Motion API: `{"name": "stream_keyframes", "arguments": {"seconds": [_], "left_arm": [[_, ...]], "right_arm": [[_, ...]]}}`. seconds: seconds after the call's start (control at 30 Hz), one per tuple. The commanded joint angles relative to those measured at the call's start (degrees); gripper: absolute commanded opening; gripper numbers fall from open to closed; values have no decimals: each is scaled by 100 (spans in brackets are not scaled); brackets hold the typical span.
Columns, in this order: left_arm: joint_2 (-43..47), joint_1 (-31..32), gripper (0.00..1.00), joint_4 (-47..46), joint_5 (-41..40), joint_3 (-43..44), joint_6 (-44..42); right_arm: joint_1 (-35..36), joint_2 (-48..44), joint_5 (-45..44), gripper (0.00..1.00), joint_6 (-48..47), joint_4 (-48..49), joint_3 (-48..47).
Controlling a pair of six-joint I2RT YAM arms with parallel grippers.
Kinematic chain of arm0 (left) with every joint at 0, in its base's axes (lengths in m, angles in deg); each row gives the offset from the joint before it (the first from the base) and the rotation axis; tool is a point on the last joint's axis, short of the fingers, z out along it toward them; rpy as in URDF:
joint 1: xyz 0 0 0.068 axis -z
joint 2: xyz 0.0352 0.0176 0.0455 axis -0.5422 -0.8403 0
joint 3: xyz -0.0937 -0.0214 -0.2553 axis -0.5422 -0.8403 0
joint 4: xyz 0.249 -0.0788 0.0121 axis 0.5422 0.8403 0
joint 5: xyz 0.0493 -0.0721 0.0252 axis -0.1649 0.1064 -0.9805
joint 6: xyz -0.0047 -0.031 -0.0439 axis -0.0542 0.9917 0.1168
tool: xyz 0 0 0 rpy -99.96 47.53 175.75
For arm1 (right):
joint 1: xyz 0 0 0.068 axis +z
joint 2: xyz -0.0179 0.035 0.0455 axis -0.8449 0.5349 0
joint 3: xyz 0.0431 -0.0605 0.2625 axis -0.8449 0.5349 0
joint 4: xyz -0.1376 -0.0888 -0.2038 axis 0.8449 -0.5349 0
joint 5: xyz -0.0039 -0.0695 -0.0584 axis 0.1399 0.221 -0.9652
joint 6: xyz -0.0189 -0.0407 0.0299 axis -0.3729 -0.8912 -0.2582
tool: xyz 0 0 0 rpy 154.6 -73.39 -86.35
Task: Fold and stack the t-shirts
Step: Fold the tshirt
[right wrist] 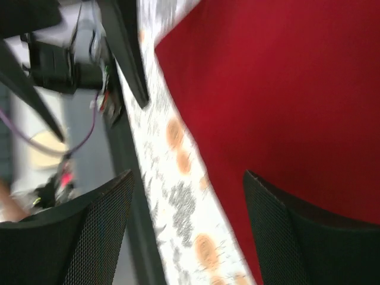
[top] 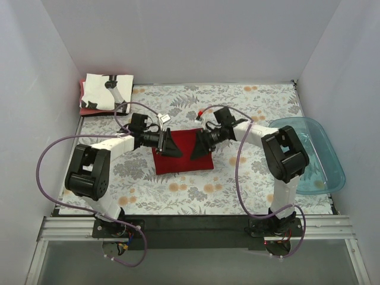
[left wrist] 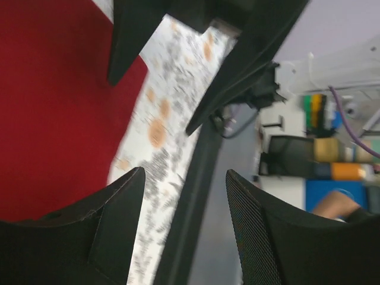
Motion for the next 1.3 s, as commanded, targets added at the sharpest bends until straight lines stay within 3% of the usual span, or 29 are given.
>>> {"name": "stream_keyframes", "arguments": {"seconds": [0.0, 0.17, 0.3, 0.43, 0.7, 0.8, 0.9, 1.1, 1.17, 1.27], "left_arm": [[456, 136, 56, -197, 697, -415, 644], [88, 110, 56, -110, 400, -996, 865], [-894, -250, 56, -180, 372, -602, 654], [-1983, -820, 56, -14, 1056, -109, 619], [-2586, -1190, 56, 1735, 497, 506, -1138], [-2261, -1322, 56, 2367, 67, 1223, -1990], [-1524, -1446, 56, 2808, 126, 1701, -2370], [347, -2087, 58, 1782, -329, 1264, -1134], [674, -2280, 58, 1658, -654, 895, -746], [1561, -2649, 60, 1184, -1480, 79, 475]], "right_arm": [[345, -485, 525, 80, 1174, 984, 924], [451, -4, 403, 80, 1793, 1917, 1331], [75, 612, 244, 80, 1696, 1997, 1234], [-295, 1148, 288, 77, 1836, 2040, 1357], [-498, 1141, 630, 75, 2214, 2304, 1559], [-445, 606, 842, 75, 2101, 2296, 1551], [-445, -106, 807, 74, 1864, 2260, 1139], [-366, -722, 237, 66, 1162, 1710, 14], [-218, -644, -369, 65, 170, 738, -311], [397, -670, -2212, 65, -1114, 126, -725]]}}
